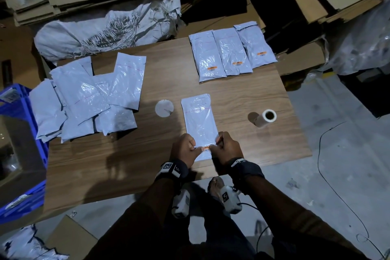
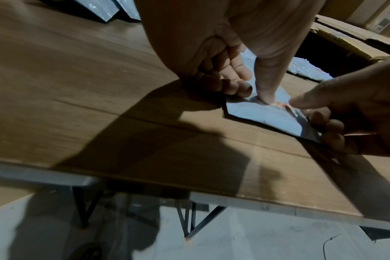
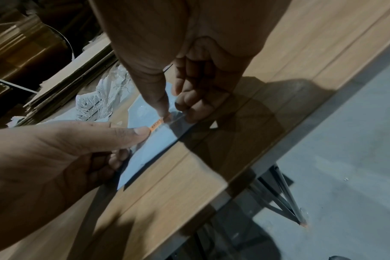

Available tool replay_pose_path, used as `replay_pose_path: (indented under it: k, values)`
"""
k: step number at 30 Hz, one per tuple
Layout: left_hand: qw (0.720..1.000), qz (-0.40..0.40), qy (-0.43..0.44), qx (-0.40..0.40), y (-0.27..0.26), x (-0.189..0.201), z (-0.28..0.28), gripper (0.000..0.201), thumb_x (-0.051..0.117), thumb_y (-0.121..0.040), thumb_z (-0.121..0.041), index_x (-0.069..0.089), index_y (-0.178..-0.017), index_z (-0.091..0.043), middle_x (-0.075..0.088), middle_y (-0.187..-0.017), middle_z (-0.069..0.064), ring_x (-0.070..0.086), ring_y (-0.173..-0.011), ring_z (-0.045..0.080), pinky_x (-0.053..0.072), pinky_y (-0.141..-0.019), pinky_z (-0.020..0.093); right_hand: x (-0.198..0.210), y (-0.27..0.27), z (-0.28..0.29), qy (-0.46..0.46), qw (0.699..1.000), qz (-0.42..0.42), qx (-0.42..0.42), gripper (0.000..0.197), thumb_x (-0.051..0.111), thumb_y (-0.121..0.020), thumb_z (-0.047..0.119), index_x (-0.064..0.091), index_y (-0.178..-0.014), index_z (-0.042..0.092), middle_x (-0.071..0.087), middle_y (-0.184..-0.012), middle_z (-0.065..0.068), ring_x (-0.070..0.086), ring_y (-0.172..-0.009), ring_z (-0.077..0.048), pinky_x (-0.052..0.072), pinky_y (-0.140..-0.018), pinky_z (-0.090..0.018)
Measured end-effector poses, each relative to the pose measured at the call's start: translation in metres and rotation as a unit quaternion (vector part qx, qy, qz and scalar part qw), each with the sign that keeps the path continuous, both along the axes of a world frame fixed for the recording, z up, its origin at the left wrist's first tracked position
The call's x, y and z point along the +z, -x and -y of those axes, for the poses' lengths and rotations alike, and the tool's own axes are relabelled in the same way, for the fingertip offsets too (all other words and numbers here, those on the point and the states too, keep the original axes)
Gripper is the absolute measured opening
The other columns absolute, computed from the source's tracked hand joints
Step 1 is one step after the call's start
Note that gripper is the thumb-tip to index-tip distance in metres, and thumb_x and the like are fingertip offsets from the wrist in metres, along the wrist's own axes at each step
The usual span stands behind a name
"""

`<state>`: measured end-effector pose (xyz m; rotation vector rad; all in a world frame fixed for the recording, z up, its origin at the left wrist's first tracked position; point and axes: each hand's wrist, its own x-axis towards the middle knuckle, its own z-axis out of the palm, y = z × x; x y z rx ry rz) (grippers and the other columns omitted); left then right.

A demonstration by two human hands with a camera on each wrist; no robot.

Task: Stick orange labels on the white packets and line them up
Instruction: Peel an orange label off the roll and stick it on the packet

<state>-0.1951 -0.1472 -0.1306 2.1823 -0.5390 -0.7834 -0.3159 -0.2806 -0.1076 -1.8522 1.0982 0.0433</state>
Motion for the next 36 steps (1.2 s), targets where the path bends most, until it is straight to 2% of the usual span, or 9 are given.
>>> replay_pose_path:
  k: [3,7,12,16,20,24,27,32,36]
  values:
    - [1.000,0.000,-0.007,0.002,0.000,0.002,0.000,0.043,0.089,-0.070,-0.039,0.052,-0.078,-0.019,0.053,-0.064,-0.004,0.052,-0.060,0.016,0.048,-0.059,0.037,0.000,-0.003,-0.001,0.000,1.000,-0.018,0.011,0.032,0.077,-0.081,0.027,0.050,-0.096,0.018,0.060,-0.073,0.001,0.059,-0.071,-0.024,0.049,-0.067,-0.037]
    - [1.000,0.014,-0.016,-0.008,0.002,0.004,0.001,0.043,0.089,-0.073,-0.036,0.051,-0.080,-0.018,0.055,-0.064,-0.001,0.053,-0.060,0.018,0.049,-0.059,0.038,0.000,-0.008,0.001,0.018,0.998,-0.051,0.038,0.036,0.077,-0.083,0.027,0.045,-0.096,0.018,0.057,-0.076,0.003,0.057,-0.075,-0.028,0.039,-0.064,-0.033]
    - [0.999,0.010,-0.031,-0.008,0.002,0.007,0.003,0.042,0.089,-0.071,-0.031,0.051,-0.083,-0.018,0.055,-0.064,-0.003,0.052,-0.059,0.016,0.046,-0.058,0.034,0.000,-0.005,0.001,0.007,0.999,-0.037,0.026,0.031,0.071,-0.081,0.016,0.046,-0.099,0.018,0.060,-0.075,-0.001,0.060,-0.077,-0.031,0.049,-0.067,-0.038]
    - [0.998,0.009,-0.056,-0.019,-0.003,0.010,-0.002,0.037,0.086,-0.071,-0.017,0.052,-0.085,-0.019,0.060,-0.069,-0.002,0.060,-0.065,0.019,0.047,-0.061,0.031,0.001,-0.004,0.005,-0.002,0.999,-0.036,0.016,0.036,0.070,-0.085,0.013,0.044,-0.108,0.017,0.056,-0.073,0.001,0.056,-0.076,-0.029,0.036,-0.061,-0.032]
    - [0.998,0.039,-0.045,-0.016,-0.012,0.013,-0.011,0.039,0.084,-0.070,-0.017,0.050,-0.090,-0.018,0.058,-0.079,-0.002,0.055,-0.069,0.011,0.040,-0.061,0.026,0.000,0.002,0.009,-0.007,1.000,0.000,-0.015,0.043,0.077,-0.085,0.026,0.053,-0.119,0.016,0.063,-0.095,-0.003,0.058,-0.088,-0.026,0.040,-0.073,-0.032]
    - [0.999,0.024,-0.023,0.018,-0.016,0.014,-0.012,0.044,0.085,-0.073,-0.025,0.052,-0.102,-0.021,0.060,-0.094,-0.001,0.061,-0.083,0.018,0.052,-0.071,0.032,0.001,-0.006,0.007,-0.007,1.000,0.018,-0.011,0.041,0.077,-0.073,0.044,0.065,-0.104,0.020,0.060,-0.106,-0.004,0.059,-0.097,-0.021,0.048,-0.081,-0.033]
    - [0.999,-0.028,-0.017,0.021,-0.017,0.020,-0.008,0.054,0.086,-0.078,-0.024,0.053,-0.121,-0.018,0.065,-0.100,-0.001,0.065,-0.090,0.015,0.051,-0.076,0.025,0.005,-0.013,0.006,0.002,1.000,0.028,-0.010,0.043,0.073,-0.065,0.047,0.064,-0.096,0.018,0.059,-0.100,-0.004,0.057,-0.099,-0.026,0.050,-0.083,-0.039]
    - [0.996,-0.090,0.001,0.020,-0.029,0.029,-0.004,0.056,0.085,-0.081,-0.023,0.050,-0.124,-0.023,0.064,-0.096,-0.008,0.063,-0.089,0.008,0.047,-0.074,0.021,0.023,-0.023,0.001,-0.063,0.996,0.052,-0.046,0.030,0.073,-0.077,0.020,0.056,-0.100,0.016,0.069,-0.094,-0.004,0.068,-0.085,-0.027,0.056,-0.069,-0.035]
    - [0.993,-0.112,0.022,0.028,-0.041,0.031,-0.006,0.056,0.084,-0.081,-0.021,0.054,-0.128,-0.017,0.070,-0.098,-0.002,0.068,-0.096,0.015,0.052,-0.082,0.028,0.035,-0.035,-0.002,-0.059,0.993,0.081,-0.065,0.028,0.068,-0.078,0.006,0.055,-0.099,0.022,0.069,-0.085,-0.003,0.068,-0.074,-0.022,0.056,-0.061,-0.033]
